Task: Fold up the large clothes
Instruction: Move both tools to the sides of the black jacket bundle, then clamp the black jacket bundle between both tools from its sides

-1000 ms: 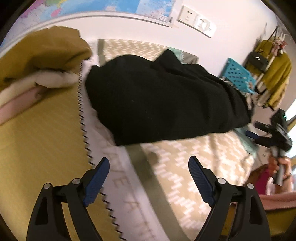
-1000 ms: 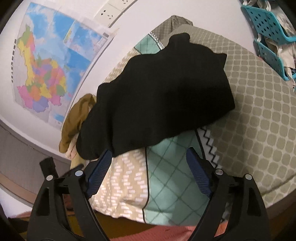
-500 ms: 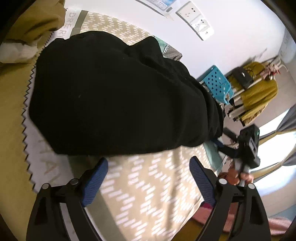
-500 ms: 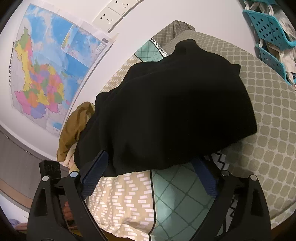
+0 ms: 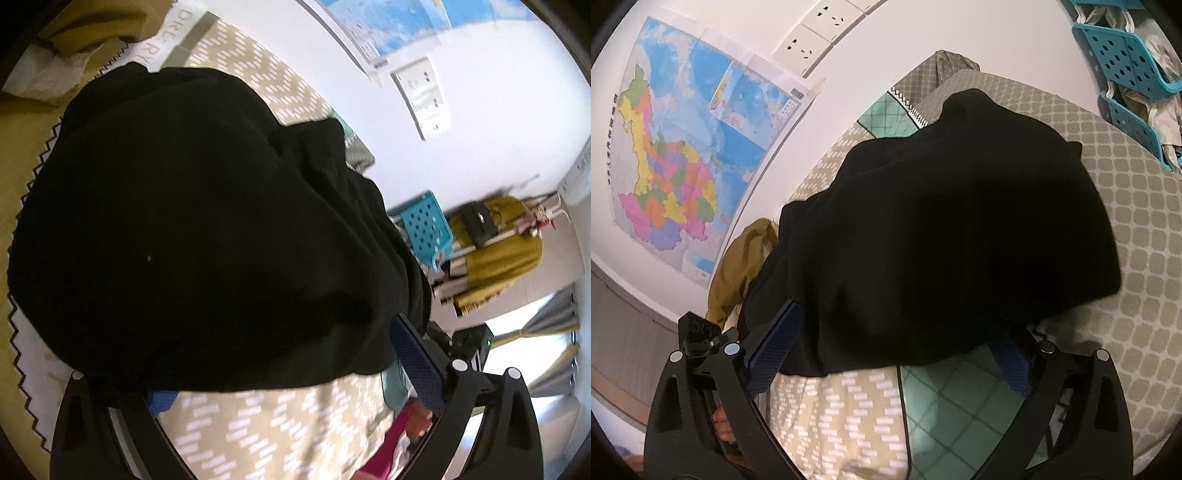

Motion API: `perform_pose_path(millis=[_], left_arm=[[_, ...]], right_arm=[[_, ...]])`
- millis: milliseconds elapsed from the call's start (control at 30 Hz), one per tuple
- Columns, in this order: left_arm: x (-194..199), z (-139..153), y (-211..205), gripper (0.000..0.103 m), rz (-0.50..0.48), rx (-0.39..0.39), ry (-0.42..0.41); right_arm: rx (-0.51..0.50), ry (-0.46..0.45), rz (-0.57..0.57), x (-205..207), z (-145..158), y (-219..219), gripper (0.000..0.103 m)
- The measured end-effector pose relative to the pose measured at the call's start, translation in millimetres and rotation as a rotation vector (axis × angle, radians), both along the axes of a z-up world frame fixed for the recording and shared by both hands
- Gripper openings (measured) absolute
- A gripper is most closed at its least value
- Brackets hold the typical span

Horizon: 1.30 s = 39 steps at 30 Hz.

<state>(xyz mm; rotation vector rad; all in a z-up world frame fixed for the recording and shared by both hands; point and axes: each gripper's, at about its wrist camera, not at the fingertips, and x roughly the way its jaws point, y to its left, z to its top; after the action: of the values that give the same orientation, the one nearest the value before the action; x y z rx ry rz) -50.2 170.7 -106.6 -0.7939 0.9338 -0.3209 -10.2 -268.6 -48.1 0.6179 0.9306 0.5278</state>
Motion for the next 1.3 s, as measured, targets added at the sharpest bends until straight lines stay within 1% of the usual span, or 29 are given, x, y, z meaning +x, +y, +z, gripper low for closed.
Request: perform_pose_path(millis=[33, 67, 100, 133, 200, 300, 367, 467, 500, 567, 633, 700, 733, 767, 800, 833, 933, 1000, 1067, 1167, 1233, 1267, 1300], left_arm=[[-2, 2, -2, 0.095, 0.029, 0.012, -0.012], [-3, 4, -6, 0.095, 0.041, 0.048, -0.030], [-3, 5, -11, 0.094, 0.046, 0.092, -0.044], [-3, 7, -17, 0.093, 0.055, 0.156, -0.059], [-1, 9, -21, 0.093, 0.065, 0.197, -0.075], [7, 8, -21, 0.094, 0.056, 0.232, -0.092], [11, 8, -21, 0.096, 0.043, 0.232, -0.101], [17, 9, -17, 0.096, 0.066, 0.206, -0.088], [20, 9, -17, 0.096, 0.069, 0.204, -0.086], [22, 7, -14, 0.096, 0.093, 0.184, -0.088], [23, 8, -16, 0.096, 0.108, 0.200, -0.084], [22, 13, -22, 0.096, 0.118, 0.257, -0.103], [25, 14, -25, 0.096, 0.117, 0.288, -0.099], [32, 12, -27, 0.096, 0.112, 0.309, -0.069], [35, 9, -26, 0.096, 0.117, 0.295, -0.053], [36, 10, -24, 0.096, 0.134, 0.278, -0.061], [41, 11, -19, 0.096, 0.143, 0.262, -0.045], [44, 10, -14, 0.097, 0.181, 0.273, -0.045], [44, 9, -12, 0.097, 0.185, 0.259, -0.046], [49, 10, -14, 0.097, 0.183, 0.279, -0.037], [51, 11, -13, 0.097, 0.184, 0.274, -0.037], [53, 12, -13, 0.096, 0.182, 0.279, -0.036], [53, 12, -13, 0.092, 0.181, 0.291, -0.033]], right_arm=[[0.000, -0.002, -0.011, 2, 0, 1, 0.095], [0.005, -0.005, -0.019, 4, 0, 2, 0.095], [0.005, -0.007, -0.030, 6, 0, 2, 0.095], [0.007, -0.006, -0.042, 7, 0, 2, 0.095], [0.017, -0.003, -0.057, 12, 0, 5, 0.096], [0.040, -0.001, -0.065, 15, 0, 8, 0.098], [0.056, -0.007, -0.067, 16, 0, 10, 0.098], [0.134, -0.016, -0.063, 21, 0, 12, 0.098], [0.142, -0.020, -0.065, 23, 0, 13, 0.098], [0.109, -0.014, -0.064, 30, -2, 19, 0.098], [0.045, -0.016, -0.064, 36, -2, 31, 0.099], [-0.022, -0.024, -0.051, 41, -4, 42, 0.099], [-0.066, -0.013, -0.043, 45, -7, 49, 0.099], [-0.082, -0.024, -0.045, 45, -7, 51, 0.099], [-0.085, -0.031, -0.050, 47, -8, 54, 0.099], [-0.083, -0.030, -0.057, 49, -8, 55, 0.099], [-0.070, -0.016, -0.082, 51, -9, 54, 0.099], [-0.070, -0.018, -0.089, 51, -9, 54, 0.099], [-0.066, -0.019, -0.086, 51, -10, 53, 0.099], [-0.057, -0.013, -0.078, 54, -8, 53, 0.099], [-0.057, -0.024, -0.080, 56, -8, 56, 0.099], [-0.072, -0.028, -0.079, 57, -8, 58, 0.099], [-0.082, -0.028, -0.081, 58, -7, 61, 0.099]])
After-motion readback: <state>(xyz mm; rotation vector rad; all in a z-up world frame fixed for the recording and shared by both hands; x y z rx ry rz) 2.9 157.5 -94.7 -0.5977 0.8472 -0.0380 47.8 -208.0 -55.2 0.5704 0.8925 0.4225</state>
